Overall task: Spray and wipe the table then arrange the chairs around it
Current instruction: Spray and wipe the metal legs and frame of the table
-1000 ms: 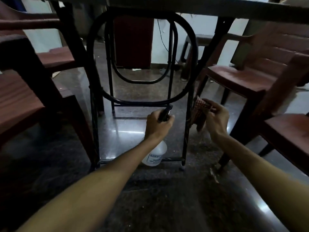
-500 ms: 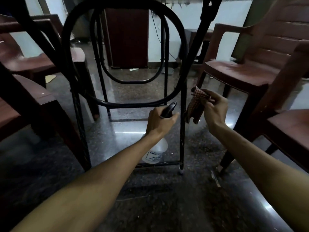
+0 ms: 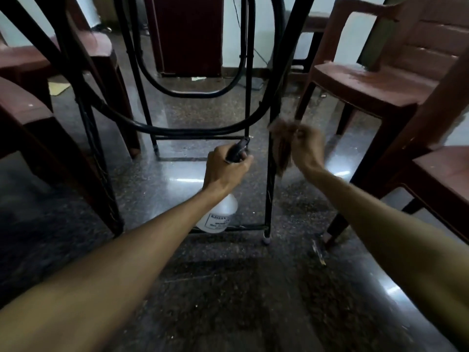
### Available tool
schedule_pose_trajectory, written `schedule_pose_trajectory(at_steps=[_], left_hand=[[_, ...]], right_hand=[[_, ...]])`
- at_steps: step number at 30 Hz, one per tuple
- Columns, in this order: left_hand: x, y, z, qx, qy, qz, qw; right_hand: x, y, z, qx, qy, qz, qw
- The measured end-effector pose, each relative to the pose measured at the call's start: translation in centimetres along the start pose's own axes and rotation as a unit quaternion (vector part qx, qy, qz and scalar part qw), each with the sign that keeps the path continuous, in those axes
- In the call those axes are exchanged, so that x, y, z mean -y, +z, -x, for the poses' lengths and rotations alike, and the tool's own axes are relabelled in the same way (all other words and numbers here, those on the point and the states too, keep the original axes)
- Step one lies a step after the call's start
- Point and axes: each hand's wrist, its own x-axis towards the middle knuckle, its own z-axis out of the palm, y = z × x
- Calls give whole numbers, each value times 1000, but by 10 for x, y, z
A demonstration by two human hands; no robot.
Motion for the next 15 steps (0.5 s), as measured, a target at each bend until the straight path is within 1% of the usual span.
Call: schedule_pose_trajectory(at_steps=[3,5,7,8,10,12,13,15], left_hand=[[8,1,1,6,-12,8,1000],[13,3,4,13,-20,13,1000],[17,5,8,17,-20,13,1000],[18,5,8,17,-20,13,1000],[19,6,7,16,-21,21,999],[18,8,5,13,-17,28,999],[18,8,4,14,-13,27,999],[18,10,4,11,-3,20,1000]], right_hand=[[23,2,-20,-71,-76,-10,995],[13,7,-7,-62,-77,30,995],[-8,5,11,-11,-49,71,996],[-14,3,12,-1,-32,80,996],[-9,0,-1,-29,-38,68,997],[8,1,-20,-74,-85,15,993],[13,3,-22,-82,-96,1,992],[2,5,-11,-60,-88,33,994]])
